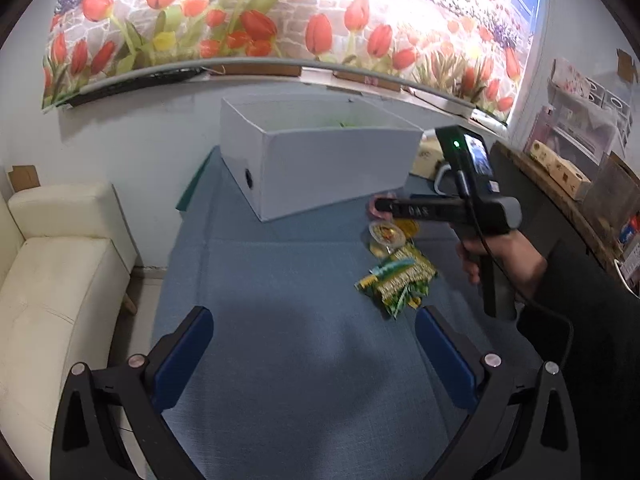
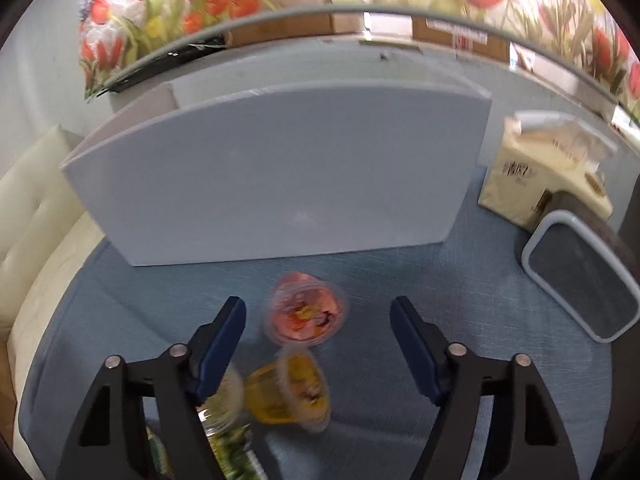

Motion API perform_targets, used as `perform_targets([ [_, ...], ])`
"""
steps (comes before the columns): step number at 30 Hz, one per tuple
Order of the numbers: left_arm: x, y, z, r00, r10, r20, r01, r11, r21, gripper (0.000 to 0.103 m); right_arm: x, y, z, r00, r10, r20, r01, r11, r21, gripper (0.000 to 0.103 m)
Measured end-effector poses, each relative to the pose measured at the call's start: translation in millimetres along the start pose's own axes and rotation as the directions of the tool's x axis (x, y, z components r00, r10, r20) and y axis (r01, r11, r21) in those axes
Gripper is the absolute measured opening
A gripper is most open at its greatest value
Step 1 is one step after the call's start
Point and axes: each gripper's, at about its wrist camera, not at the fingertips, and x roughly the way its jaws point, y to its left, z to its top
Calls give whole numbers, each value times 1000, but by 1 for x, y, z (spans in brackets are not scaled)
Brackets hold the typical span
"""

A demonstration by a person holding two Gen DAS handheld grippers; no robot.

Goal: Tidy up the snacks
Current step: 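Move both grippers back toward the remaining jelly cups and candies, then grasp the pink jelly cup with the right gripper while the left grasps the green pea snack bag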

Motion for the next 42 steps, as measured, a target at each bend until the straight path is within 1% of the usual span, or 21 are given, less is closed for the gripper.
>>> perform_targets([
  [1, 2, -1, -1, 1000, -9, -5, 9, 1000, 0, 103, 2, -2, 0, 1000, 9, -6, -9, 1000, 7, 64],
  [2, 4, -2, 0, 1000, -13, -8, 13, 1000, -1, 103, 4, -4, -1, 1000, 19, -16, -19, 1000, 16, 59],
  [3, 6, -4, 0, 1000, -17, -10, 17, 1000, 0, 103, 6, -5, 0, 999, 25, -21, -25, 1000, 15, 53],
  [7, 10, -10, 5, 999, -51, 6, 51, 999, 8, 103, 7, -2, -2, 999, 44, -24, -45, 999, -6, 42],
  [8, 12, -12, 6, 998, -55, 3, 55, 998, 14, 103, 7, -3, -1, 998, 55, -24, -55, 998, -2, 41],
  [15, 22, -21, 8, 998, -56, -12, 56, 998, 32, 103, -2, 2, 1, 996, 92, -1, -92, 996, -16, 24],
  [18, 26, -21, 7, 998, -62, -20, 63, 998, 30, 103, -2, 5, 1, 997, 76, -4, -76, 996, -37, 24],
  [19, 26, -22, 7, 998, -64, -20, 65, 997, 32, 103, -2, 6, 1, 998, 67, -3, -67, 997, -35, 29],
  [20, 26, -23, 6, 998, -65, -22, 66, 997, 36, 103, 1, 4, 4, 998, 58, -5, -58, 998, -33, 40],
  [21, 26, -23, 6, 998, -65, -24, 66, 997, 39, 103, 2, 5, 6, 999, 45, 0, -45, 999, -30, 70],
  [22, 26, -24, 5, 998, -64, -26, 65, 997, 40, 103, 3, 5, 6, 999, 41, 8, -41, 999, -28, 83],
  [24, 27, -23, 5, 997, -66, -30, 67, 997, 39, 103, 5, 5, 8, 999, 47, 16, -47, 999, -22, 84],
  [27, 30, -21, 5, 997, -64, -33, 65, 997, 37, 103, 12, 7, 11, 1000, 20, 8, -20, 999, -29, 84],
  [29, 32, -20, 5, 998, -61, -34, 62, 997, 36, 103, 21, 13, 15, 1000, 21, -6, -21, 999, -43, 83],
  [30, 32, -20, 6, 997, -62, -35, 63, 997, 37, 103, 24, 15, 16, 1000, 20, -13, -20, 998, -53, 81],
  [32, 34, -20, 6, 998, -59, -36, 61, 997, 38, 103, 31, 18, 16, 999, 9, -36, -11, 997, -71, 62],
  [33, 35, -19, 5, 998, -58, -39, 60, 998, 36, 103, 32, 18, 16, 999, -7, -38, 4, 997, -79, 48],
  [34, 37, -19, 5, 997, -58, -43, 59, 998, 35, 103, 31, 19, 16, 999, -17, -27, 14, 996, -89, 46],
  [38, 41, -18, 3, 997, -56, -53, 58, 998, 35, 103, 34, 22, 19, 1000, -1, -24, -1, 996, -84, 45],
  [42, 46, -21, 2, 997, -58, -60, 61, 997, 43, 103, 35, 23, 18, 1000, -2, -24, 0, 997, -82, 45],
])
